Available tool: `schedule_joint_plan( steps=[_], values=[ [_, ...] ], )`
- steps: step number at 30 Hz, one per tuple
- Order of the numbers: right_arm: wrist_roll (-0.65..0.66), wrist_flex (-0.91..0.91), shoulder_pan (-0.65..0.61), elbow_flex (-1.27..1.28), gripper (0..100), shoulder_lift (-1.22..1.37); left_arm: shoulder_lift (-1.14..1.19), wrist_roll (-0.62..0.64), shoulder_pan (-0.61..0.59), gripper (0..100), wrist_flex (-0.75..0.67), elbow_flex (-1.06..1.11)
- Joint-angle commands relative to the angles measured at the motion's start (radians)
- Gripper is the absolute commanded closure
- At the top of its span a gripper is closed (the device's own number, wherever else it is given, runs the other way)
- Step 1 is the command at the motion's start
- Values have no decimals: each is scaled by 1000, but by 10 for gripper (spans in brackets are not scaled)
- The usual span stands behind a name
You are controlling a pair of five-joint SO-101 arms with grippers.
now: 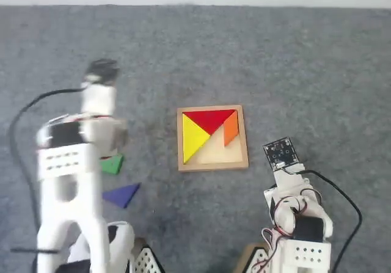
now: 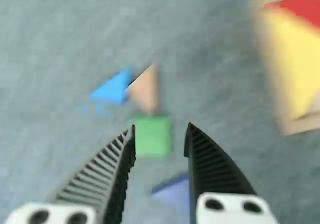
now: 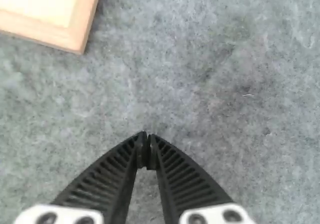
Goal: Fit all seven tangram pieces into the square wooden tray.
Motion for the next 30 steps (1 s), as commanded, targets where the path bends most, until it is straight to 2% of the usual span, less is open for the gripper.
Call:
schedule_joint_plan(
  steps=[1,4,7,9,13,17,20,23,30],
  values=[
    [8,1,-4,17,991,-16,-28,-173,-259,843,86,5],
    [8,1,-4,17,991,-16,-37,-255,-358,805,109,47],
    [8,1,-4,17,991,-16,-28,-287,-387,787,31,59],
    [8,1,-4,17,991,-16,-26,-285,-359,787,-41,65],
    [8,1,-4,17,991,-16,-26,-278,-196,787,-83,107],
    [8,1,-4,17,991,-16,-26,-176,-51,787,-120,116],
    [8,1,-4,17,991,-16,2,-172,-32,787,-170,120],
    [8,1,-4,17,991,-16,130,-181,-32,787,-175,107],
    [8,1,-4,17,991,-16,489,-198,-40,787,-175,-116]
  ],
)
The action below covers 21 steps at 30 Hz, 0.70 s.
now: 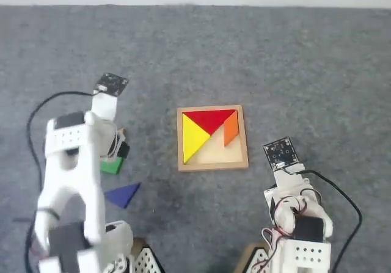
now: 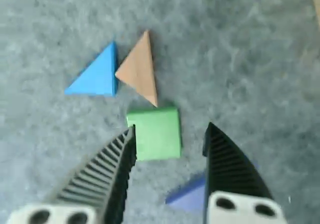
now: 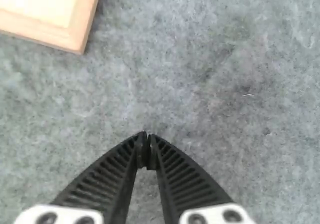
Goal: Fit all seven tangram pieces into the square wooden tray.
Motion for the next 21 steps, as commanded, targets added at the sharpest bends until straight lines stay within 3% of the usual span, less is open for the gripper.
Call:
schedule_joint_plan(
  steps=[1,21],
  values=[
    [8,1,-4,17,991,-16,186,-9,0,787,-21,-183],
    [8,1,-4,17,991,-16,569,51,-37,787,-14,-484]
  ],
)
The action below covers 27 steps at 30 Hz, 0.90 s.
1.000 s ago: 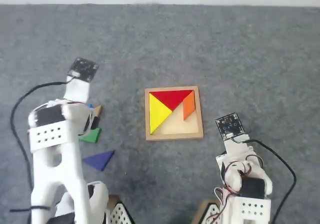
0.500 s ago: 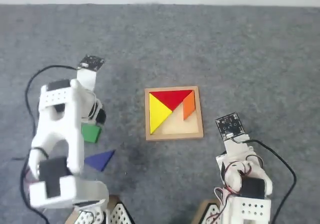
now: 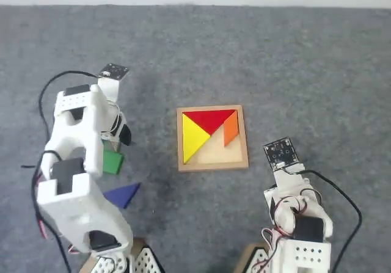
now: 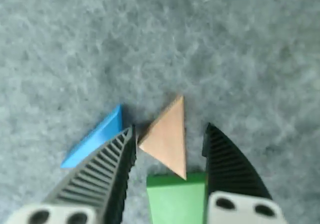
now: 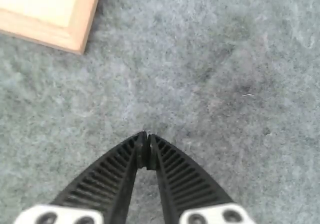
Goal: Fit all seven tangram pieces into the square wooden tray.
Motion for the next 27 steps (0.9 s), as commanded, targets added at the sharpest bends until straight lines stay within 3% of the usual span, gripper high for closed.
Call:
schedule_joint_plan(
  steps=[1,9,23,27],
  values=[
    [8,1,-4,17,991,-16,6,21,-41,787,-8,-64],
    [8,1,-4,17,991,-16,8,-12,-61,787,-8,-58],
    [8,1,-4,17,991,-16,46,-14,31,788,23,-62],
    [8,1,-4,17,991,-16,110,-8,35,834,83,-94]
  ],
)
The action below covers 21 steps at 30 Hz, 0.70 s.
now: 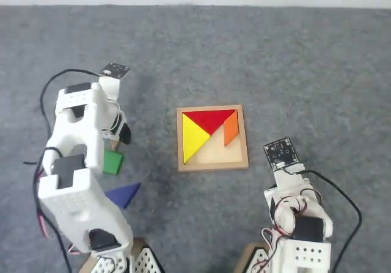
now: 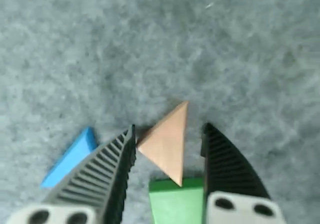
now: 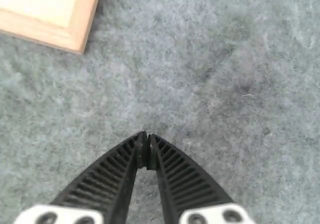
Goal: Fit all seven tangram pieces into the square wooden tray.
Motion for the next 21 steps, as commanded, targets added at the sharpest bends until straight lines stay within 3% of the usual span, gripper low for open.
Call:
schedule_joint_plan(
  steps=[1,14,21],
  values=[
    [8,1,-4,17,991,-16,57,0,17,842,74,-51],
    [8,1,-4,17,991,-16,-64,58,51,885,146,-59],
    [8,1,-4,17,991,-16,-295,137,213,885,284,-58]
  ],
)
